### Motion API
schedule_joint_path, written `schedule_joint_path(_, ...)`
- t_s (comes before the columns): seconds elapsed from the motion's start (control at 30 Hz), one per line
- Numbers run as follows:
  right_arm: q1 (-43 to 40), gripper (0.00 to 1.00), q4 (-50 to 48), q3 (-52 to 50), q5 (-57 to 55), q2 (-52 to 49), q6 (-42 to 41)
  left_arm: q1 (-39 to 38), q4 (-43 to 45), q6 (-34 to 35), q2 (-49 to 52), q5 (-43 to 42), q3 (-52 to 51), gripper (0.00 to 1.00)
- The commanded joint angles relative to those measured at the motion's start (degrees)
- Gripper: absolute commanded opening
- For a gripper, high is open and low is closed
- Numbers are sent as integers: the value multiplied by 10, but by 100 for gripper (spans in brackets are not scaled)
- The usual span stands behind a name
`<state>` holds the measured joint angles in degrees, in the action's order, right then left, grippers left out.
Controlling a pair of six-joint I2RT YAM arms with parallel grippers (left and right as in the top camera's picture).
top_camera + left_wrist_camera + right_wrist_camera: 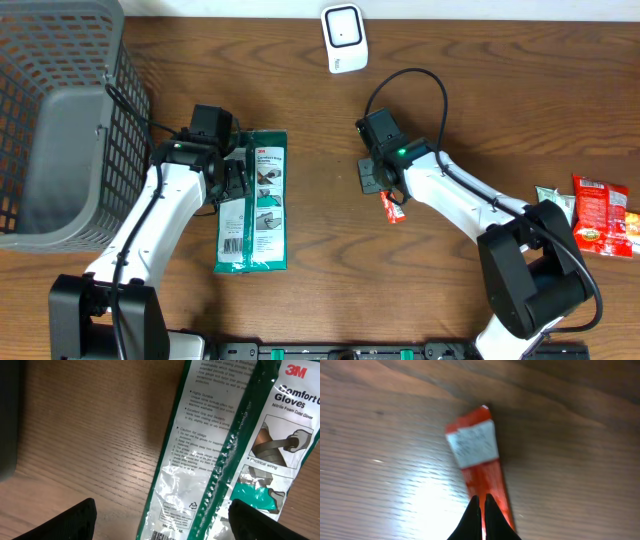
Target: Scan the item barcode
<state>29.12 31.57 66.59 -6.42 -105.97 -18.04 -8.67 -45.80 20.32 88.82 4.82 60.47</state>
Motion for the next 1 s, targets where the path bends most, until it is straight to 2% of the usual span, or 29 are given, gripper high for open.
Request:
schedule_joint_path(0.0,2,1,-13,7,11,8,-4,3,0,-3,-4,3,9,85)
schedule_joint_path(0.67,2,1,-52,-2,-24,8,-4,3,0,-3,-4,3,9,85)
schedule_joint_path(0.97,2,1,-91,-38,-23,8,-4,3,0,-3,-4,3,8,85)
